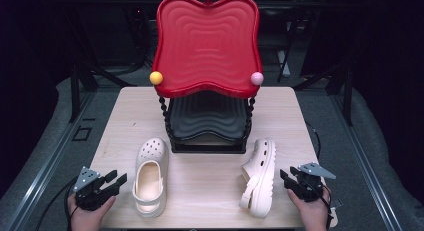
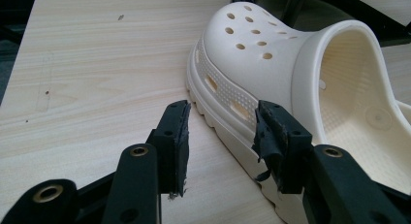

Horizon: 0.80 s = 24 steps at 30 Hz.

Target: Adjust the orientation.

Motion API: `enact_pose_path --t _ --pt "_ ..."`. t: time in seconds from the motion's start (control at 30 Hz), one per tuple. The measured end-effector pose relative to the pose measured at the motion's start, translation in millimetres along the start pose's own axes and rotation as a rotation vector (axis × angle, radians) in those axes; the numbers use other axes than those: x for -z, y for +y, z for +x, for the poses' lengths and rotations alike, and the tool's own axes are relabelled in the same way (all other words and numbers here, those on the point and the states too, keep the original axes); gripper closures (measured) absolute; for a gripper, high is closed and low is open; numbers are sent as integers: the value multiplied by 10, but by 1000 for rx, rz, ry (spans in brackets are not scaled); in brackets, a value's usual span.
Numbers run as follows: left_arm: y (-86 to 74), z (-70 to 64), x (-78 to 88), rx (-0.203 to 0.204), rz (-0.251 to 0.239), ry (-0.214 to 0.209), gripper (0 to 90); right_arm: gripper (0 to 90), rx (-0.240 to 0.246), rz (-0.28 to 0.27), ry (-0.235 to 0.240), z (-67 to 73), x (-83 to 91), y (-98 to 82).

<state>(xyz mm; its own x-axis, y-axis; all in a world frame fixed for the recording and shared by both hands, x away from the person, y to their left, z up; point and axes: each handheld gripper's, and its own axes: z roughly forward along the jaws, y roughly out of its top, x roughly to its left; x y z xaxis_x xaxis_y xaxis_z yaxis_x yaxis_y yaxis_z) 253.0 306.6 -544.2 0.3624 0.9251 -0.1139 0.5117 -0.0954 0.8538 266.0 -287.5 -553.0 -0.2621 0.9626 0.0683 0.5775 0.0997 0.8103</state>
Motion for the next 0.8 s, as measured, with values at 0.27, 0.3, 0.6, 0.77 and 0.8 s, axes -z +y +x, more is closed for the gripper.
enact_pose_path --t 0.27,0.3,0.6,0.77,0.8 --pt "9 -99 60 -25 9 -3 563 609 14 -12 -3 54 21 33" --pt "9 -99 60 -25 9 -3 563 610 13 -13 -1 57 12 39" --pt "34 -112 97 -2 18 -60 623 593 0 -4 4 64 -3 44" --pt "93 -199 140 9 -1 -68 609 600 3 9 24 63 -17 36" --pt "109 -229 145 1 -2 -70 605 600 6 9 28 63 -13 42"
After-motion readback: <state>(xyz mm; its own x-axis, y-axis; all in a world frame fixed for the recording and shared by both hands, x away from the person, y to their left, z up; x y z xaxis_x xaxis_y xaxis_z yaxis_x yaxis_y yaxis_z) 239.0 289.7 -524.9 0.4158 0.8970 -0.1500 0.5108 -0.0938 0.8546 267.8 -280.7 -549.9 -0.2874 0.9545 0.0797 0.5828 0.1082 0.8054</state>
